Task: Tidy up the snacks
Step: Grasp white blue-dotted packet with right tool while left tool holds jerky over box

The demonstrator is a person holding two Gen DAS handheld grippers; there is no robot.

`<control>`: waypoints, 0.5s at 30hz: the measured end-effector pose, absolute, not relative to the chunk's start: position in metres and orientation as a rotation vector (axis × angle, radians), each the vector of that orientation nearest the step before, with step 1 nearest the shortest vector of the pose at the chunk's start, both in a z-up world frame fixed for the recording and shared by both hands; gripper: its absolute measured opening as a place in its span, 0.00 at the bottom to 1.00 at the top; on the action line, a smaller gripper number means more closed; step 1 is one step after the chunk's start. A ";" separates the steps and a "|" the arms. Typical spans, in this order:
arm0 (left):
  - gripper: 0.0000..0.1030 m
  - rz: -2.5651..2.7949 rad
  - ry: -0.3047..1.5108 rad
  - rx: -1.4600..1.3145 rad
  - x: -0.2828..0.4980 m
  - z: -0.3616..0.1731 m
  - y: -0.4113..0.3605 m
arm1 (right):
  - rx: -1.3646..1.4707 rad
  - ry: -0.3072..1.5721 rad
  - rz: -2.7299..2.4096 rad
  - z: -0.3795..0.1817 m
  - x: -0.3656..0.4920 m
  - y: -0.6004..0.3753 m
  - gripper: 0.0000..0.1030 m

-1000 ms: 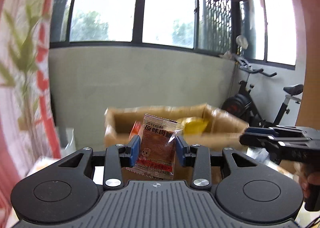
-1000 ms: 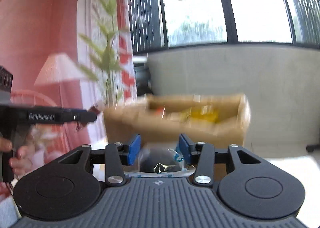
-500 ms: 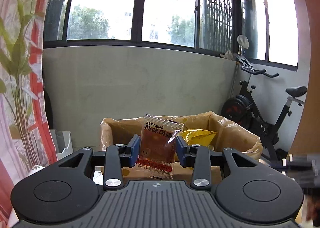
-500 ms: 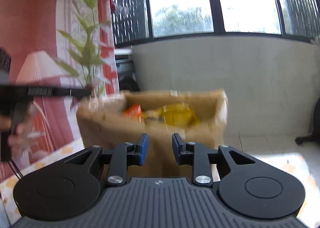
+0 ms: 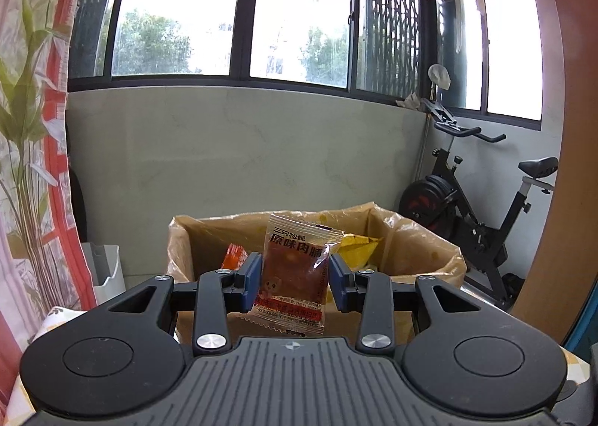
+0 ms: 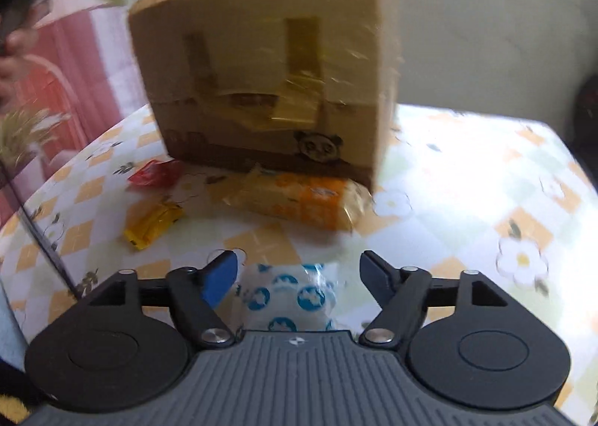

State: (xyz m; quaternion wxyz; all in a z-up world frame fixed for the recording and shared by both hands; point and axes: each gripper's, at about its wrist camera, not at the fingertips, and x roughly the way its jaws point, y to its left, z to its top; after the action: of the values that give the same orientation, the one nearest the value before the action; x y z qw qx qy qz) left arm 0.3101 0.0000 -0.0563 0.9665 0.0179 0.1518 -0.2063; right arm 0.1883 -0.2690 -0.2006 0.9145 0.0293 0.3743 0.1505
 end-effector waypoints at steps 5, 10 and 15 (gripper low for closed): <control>0.39 -0.418 0.316 0.030 0.307 -0.059 0.003 | 0.091 0.858 0.298 -0.219 0.197 -0.260 0.75; 0.39 -0.406 0.328 0.027 0.306 -0.062 0.007 | 0.111 0.818 0.304 -0.217 0.195 -0.261 0.53; 0.39 -0.399 0.330 0.013 0.306 -0.063 0.011 | 0.049 0.755 0.352 -0.202 0.188 -0.256 0.49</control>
State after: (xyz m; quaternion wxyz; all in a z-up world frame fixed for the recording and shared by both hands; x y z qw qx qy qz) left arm 0.3055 0.0110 -0.0628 0.9667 0.0066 0.1630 -0.1972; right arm 0.1883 -0.2561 -0.2021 0.9142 0.0240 0.3667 0.1708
